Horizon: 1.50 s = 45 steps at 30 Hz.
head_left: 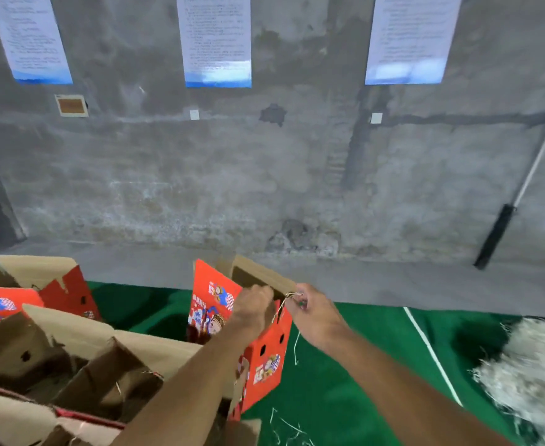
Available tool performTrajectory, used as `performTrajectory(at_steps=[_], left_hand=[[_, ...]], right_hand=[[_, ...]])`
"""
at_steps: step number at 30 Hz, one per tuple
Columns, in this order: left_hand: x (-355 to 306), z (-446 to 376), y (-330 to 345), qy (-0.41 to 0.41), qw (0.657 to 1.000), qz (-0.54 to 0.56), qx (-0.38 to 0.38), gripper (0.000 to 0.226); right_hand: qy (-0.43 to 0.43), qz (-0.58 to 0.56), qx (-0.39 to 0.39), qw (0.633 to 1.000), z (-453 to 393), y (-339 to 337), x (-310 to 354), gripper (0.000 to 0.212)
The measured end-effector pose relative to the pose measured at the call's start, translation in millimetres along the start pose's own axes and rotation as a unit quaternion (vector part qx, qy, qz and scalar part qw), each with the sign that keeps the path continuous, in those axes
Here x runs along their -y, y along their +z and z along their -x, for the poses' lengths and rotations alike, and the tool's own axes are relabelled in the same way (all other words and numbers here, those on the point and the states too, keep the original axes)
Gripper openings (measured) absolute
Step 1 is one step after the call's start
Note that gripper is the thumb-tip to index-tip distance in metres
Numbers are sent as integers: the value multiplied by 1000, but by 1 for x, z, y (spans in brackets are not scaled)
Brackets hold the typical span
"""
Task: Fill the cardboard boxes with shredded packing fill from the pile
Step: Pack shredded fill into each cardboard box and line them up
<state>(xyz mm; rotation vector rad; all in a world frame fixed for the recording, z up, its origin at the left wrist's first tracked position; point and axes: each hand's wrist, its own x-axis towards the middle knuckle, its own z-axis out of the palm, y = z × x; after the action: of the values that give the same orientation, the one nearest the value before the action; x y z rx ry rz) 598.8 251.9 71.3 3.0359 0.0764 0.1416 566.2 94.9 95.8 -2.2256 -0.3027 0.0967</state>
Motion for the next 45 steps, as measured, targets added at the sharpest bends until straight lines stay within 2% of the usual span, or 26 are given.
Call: performTrajectory(at_steps=[6, 11, 12, 16, 18, 20, 22, 27, 30, 34, 37, 41, 43, 45], left_hand=[[-151, 91, -1, 76, 995, 60, 6, 24], [-240, 195, -4, 121, 983, 135, -29, 28], [-255, 216, -4, 137, 980, 140, -38, 30], [-303, 292, 1, 164, 976, 135, -48, 29], [-318, 324, 4, 172, 976, 118, -59, 27], [-327, 354, 9, 178, 976, 109, -65, 25], [-330, 377, 13, 184, 975, 104, -67, 24], [-315, 437, 20, 192, 976, 56, -86, 17], [-288, 468, 23, 158, 981, 57, -94, 19], [-238, 500, 32, -14, 994, 64, -92, 18], [-208, 516, 40, -108, 990, 50, -72, 19], [-212, 519, 41, -137, 987, 12, -78, 27], [-228, 512, 38, -115, 990, 9, -81, 29], [-249, 503, 38, -79, 992, 60, -80, 33]], right_hand=[[84, 34, 23, 996, 99, -103, -75, 42], [156, 17, 24, 987, 192, -174, -141, 15], [173, 11, 31, 984, 212, -181, -152, 15], [209, -94, -38, 973, 288, -194, -183, 27], [225, -132, -56, 964, 321, -194, -188, 41], [239, -166, -61, 955, 348, -188, -192, 54], [253, -200, -85, 943, 366, -180, -197, 56], [304, -251, -24, 919, 397, -157, -209, 31], [303, -245, 35, 920, 407, -140, -210, 28], [270, -267, 125, 917, 421, -111, -200, 14], [229, -271, 156, 922, 439, -79, -197, 19], [194, -286, 139, 928, 460, -49, -199, 17], [177, -287, 156, 929, 471, -46, -199, 20], [135, -290, 190, 928, 486, -43, -197, 27]])
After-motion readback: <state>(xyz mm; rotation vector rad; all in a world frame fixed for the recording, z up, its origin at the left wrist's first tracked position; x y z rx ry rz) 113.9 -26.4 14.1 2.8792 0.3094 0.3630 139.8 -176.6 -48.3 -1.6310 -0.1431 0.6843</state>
